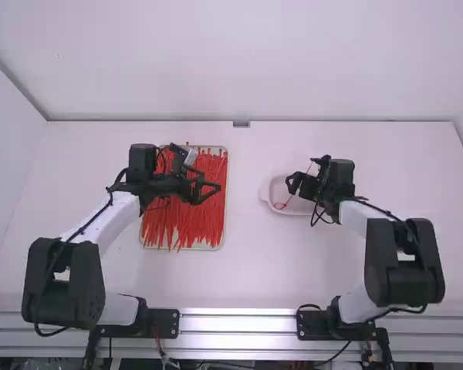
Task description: Fasten the cable tie
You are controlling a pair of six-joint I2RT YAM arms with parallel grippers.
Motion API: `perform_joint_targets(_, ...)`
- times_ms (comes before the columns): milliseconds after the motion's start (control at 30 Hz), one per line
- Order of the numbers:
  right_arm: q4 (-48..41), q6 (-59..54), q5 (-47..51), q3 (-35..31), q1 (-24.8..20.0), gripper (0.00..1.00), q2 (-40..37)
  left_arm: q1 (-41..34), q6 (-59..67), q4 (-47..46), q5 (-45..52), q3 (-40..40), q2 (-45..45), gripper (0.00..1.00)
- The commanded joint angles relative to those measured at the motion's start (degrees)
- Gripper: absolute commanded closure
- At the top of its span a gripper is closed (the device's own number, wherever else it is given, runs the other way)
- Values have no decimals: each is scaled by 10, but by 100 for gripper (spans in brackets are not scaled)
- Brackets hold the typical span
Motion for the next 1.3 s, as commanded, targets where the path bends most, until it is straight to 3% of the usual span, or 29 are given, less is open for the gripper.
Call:
perform_joint_targets(0,-23,-11,-22,12,0,1,-52,16,-15,-19,12,11,-50,1)
perform_joint_targets(133,-70,-16,-22,12,7,0,-102,12,-16,-61,-5,10,-104,1)
perform_joint_targets(367,-157,-26,32,12,48,1,-192,16,-90,-136,-136,10,-194,1)
perform_joint_targets(567,-166,-26,51,12,77,0,-221,11,-112,-150,-165,10,-210,1)
perform_joint_targets(1000,-121,-124,149,-86,-18,18,-319,23,-49,-51,-263,-88,-309,18)
perform_joint_targets(1267,-121,-201,216,-171,-18,32,-404,23,-49,18,-350,-175,-395,33)
